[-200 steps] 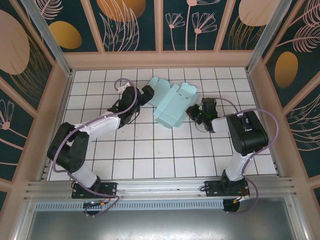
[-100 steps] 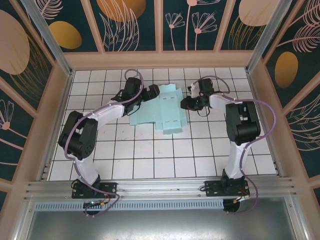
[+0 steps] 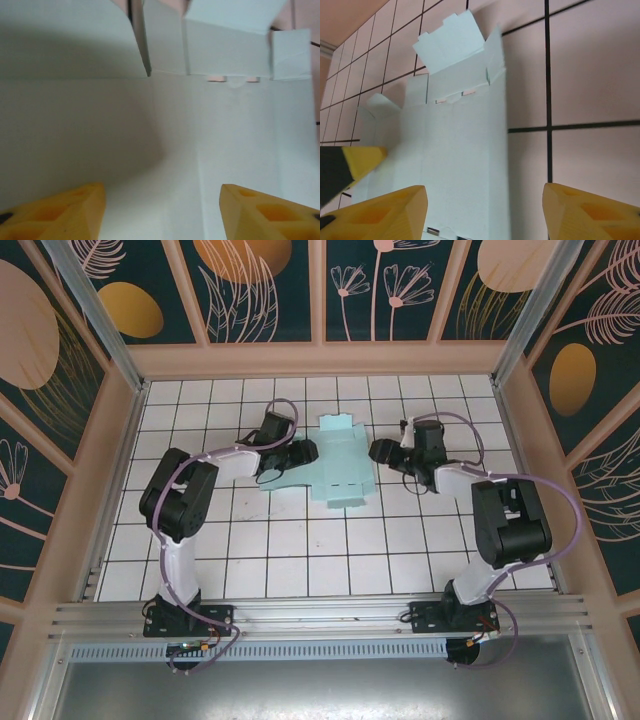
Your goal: Fold the paper box
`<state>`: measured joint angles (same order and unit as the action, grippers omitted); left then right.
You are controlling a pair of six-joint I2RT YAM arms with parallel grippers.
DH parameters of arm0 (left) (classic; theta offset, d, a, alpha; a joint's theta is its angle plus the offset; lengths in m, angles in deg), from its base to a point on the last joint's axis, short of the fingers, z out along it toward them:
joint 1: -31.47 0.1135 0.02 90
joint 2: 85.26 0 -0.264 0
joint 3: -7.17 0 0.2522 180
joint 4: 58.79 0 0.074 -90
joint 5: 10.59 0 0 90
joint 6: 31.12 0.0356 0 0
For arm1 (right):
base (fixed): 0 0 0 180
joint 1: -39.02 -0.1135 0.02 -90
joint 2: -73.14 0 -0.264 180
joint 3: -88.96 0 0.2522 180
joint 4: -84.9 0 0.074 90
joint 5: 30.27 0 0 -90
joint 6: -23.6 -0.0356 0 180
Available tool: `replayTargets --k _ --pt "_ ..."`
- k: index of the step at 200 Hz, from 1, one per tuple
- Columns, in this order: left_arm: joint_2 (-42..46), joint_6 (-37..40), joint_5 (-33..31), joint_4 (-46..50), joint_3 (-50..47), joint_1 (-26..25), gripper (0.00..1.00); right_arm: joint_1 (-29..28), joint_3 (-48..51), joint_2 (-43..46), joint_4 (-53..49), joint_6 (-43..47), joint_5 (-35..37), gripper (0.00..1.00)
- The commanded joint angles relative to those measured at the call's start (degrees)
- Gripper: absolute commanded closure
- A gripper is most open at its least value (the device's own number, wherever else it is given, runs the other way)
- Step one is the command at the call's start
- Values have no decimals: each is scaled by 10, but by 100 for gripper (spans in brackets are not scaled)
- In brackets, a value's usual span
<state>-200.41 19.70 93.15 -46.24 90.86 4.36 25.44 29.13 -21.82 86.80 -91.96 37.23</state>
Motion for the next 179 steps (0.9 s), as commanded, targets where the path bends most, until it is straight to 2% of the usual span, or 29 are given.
replayTargets --k 1,30,50,79,100,160,170,174,179 --pt "-15 -5 11 14 -2 0 47 -24 14 -10 85 -52 45 38" --pt "-24 -22 17 5 -19 0 49 -43 -1 -45 80 -47 61 38" --pt "-18 -28 15 2 -28 -1 48 -45 -9 -58 79 -43 63 43" --pt "-13 -30 7 3 -30 -1 47 -44 -30 -72 58 -29 67 70" --pt "-11 -30 5 3 -31 0 45 -45 -37 -72 49 -22 71 100" --pt "7 -33 7 -17 -41 0 40 -48 -53 -70 14 7 85 100" --pt "8 -34 8 -16 -39 0 39 -49 -55 -71 14 10 83 78" --pt "8 -34 8 -15 -39 0 39 -49 -57 -73 14 11 81 73" --pt "7 -35 9 -16 -39 0 39 -49 -59 -75 13 11 80 71"
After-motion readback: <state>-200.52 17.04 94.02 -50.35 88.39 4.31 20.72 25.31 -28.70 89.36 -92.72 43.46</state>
